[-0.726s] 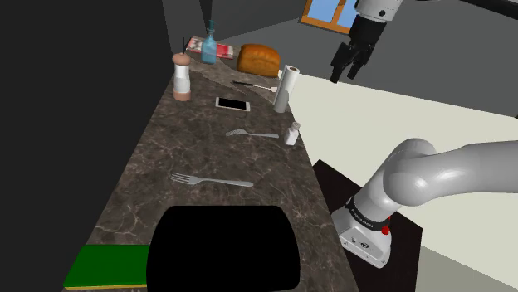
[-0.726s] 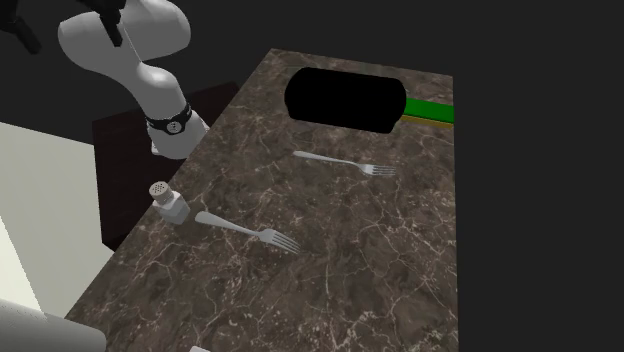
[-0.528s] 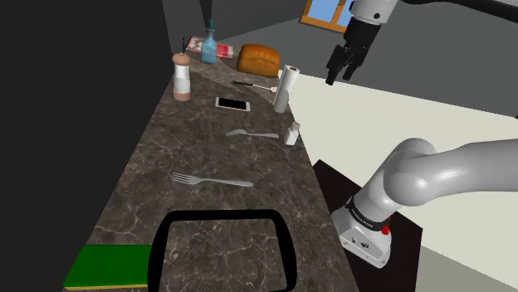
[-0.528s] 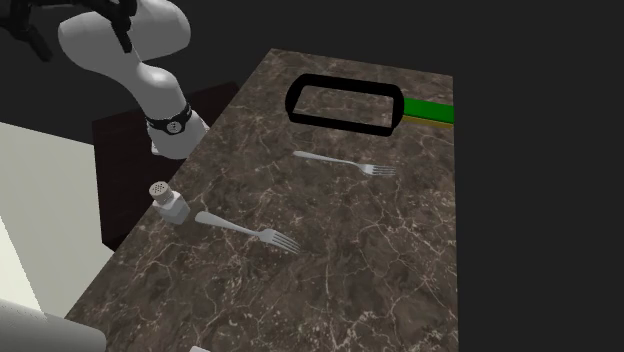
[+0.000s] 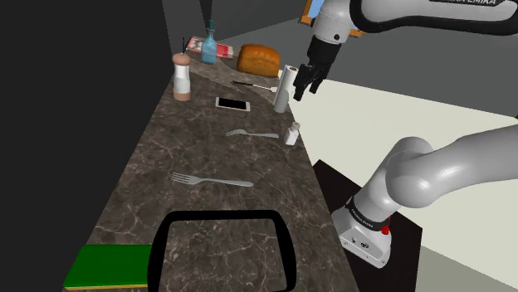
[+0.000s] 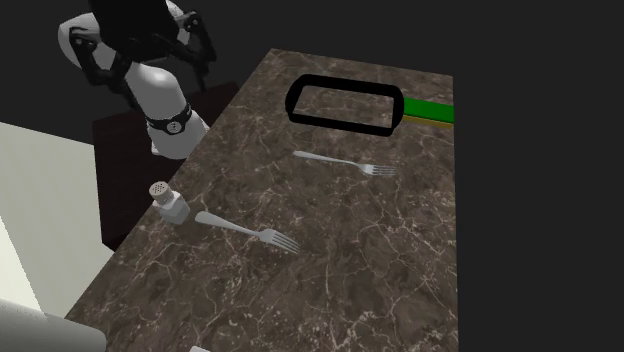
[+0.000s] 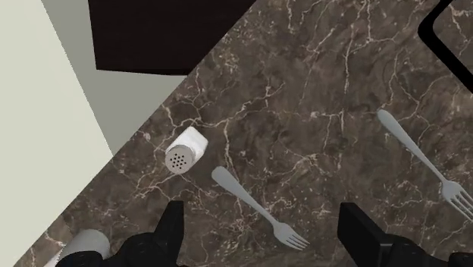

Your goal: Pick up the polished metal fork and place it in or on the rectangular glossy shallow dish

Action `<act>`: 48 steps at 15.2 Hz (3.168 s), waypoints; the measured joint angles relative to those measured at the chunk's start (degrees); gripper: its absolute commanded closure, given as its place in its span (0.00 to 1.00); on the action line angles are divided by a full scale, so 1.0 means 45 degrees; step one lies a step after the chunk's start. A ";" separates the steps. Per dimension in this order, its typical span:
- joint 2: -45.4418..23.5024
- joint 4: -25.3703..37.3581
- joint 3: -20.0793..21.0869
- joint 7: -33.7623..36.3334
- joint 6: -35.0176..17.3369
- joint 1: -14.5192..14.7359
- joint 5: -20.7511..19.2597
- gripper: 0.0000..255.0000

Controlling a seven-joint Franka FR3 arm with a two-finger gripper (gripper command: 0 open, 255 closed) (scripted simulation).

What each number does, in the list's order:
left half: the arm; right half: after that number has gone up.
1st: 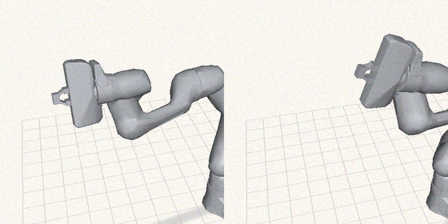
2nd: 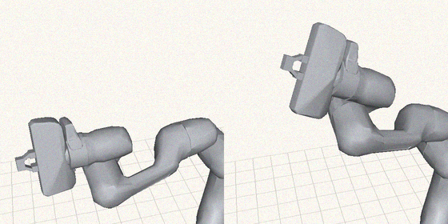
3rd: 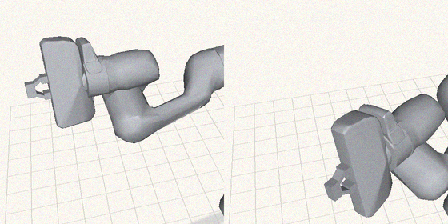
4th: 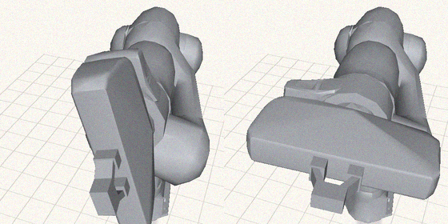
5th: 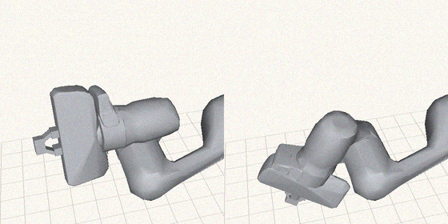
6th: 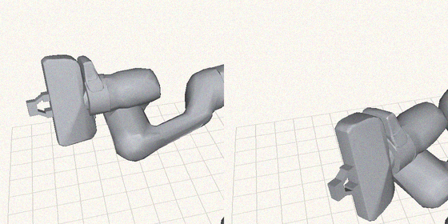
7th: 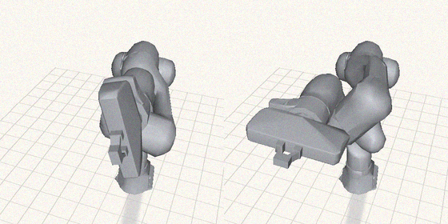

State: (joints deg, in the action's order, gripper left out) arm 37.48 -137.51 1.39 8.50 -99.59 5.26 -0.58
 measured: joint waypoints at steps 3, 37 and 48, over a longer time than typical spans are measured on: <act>-0.0799 -0.0137 0.0341 -0.0099 -0.0993 0.0411 0.0242 0.00; -1.0811 0.2747 0.3598 0.0366 -0.8599 0.3573 -0.0755 0.00; -1.0840 0.2726 0.3555 0.0392 -0.8712 0.3557 -0.0804 1.00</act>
State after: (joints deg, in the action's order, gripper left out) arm -11.30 -125.25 17.38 10.26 -138.79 21.27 -4.20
